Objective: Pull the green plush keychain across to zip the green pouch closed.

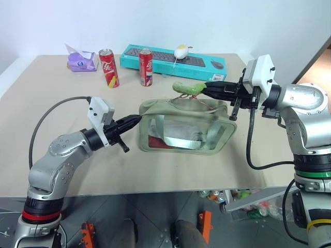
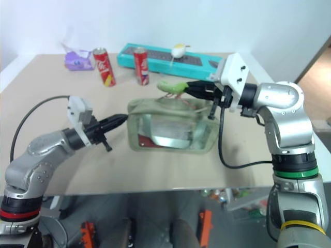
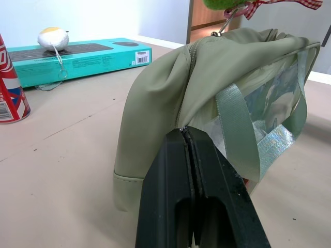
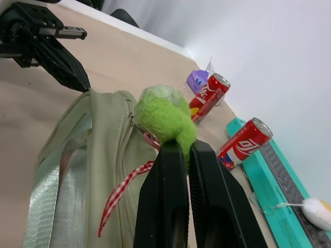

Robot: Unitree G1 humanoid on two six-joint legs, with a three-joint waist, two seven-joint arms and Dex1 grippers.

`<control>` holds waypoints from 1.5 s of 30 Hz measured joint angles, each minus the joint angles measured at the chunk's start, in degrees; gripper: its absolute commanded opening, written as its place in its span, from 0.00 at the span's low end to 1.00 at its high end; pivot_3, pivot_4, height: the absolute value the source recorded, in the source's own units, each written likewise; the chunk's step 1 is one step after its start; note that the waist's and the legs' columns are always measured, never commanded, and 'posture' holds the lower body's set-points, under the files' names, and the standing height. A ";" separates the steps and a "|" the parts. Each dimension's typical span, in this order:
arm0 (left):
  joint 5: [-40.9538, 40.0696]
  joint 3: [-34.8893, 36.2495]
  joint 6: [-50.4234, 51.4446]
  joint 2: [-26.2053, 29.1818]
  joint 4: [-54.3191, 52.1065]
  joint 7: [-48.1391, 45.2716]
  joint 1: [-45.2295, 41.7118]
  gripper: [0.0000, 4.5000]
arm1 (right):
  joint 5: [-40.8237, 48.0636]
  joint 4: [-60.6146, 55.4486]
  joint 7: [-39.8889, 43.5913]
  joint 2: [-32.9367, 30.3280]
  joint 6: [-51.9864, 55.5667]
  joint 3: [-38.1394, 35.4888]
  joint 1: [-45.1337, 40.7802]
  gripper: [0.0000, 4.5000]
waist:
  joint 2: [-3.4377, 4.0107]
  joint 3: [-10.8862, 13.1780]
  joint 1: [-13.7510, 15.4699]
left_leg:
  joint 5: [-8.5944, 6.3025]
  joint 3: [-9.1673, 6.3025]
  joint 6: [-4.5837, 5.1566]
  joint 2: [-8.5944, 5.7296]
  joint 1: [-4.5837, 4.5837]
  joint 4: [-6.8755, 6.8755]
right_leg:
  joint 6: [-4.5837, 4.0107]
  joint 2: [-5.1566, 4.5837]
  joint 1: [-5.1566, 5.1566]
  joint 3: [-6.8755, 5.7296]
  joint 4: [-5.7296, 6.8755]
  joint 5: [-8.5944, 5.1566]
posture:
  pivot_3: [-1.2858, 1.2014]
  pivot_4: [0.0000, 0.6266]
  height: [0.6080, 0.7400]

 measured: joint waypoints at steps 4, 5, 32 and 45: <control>0.00 -0.02 0.04 0.00 -0.02 0.50 0.03 0.00 | -0.12 1.35 -0.02 -1.31 -0.60 -0.73 -0.04 0.00 | 0.00 0.00 0.00 | 0.00 0.00 0.00 -0.01 0.00 0.00 | 0.01 -0.01 0.00 0.00 0.00 -0.01 | 0.52 0.24 1.00; -0.01 -0.02 0.05 0.00 -0.02 0.62 0.04 0.00 | -0.20 1.81 -0.03 -1.63 -0.92 -1.14 -0.05 0.00 | 0.00 0.00 0.00 | 0.00 0.00 0.00 -0.01 0.00 0.00 | 0.01 -0.02 0.00 0.00 0.00 -0.01 | 0.52 0.24 1.00; 0.17 -0.82 0.35 -0.74 -1.10 3.94 -0.99 0.00 | -9.54 11.61 -23.14 -4.92 1.63 -12.20 17.37 0.00 | 0.01 0.00 -0.05 | 0.00 0.08 0.00 -0.09 0.01 -0.01 | 0.11 -0.07 -0.01 0.13 -0.01 0.00 | 0.52 0.24 1.00; 2.17 -0.71 0.07 -1.26 -0.96 4.44 -1.10 0.00 | -12.05 -1.76 -31.39 6.73 8.34 -7.92 31.48 0.00 | 0.00 -0.02 -0.15 | 0.00 0.10 -0.01 -0.08 0.06 0.03 | -0.04 -0.02 0.01 0.18 -0.01 -0.06 | 0.52 0.24 1.00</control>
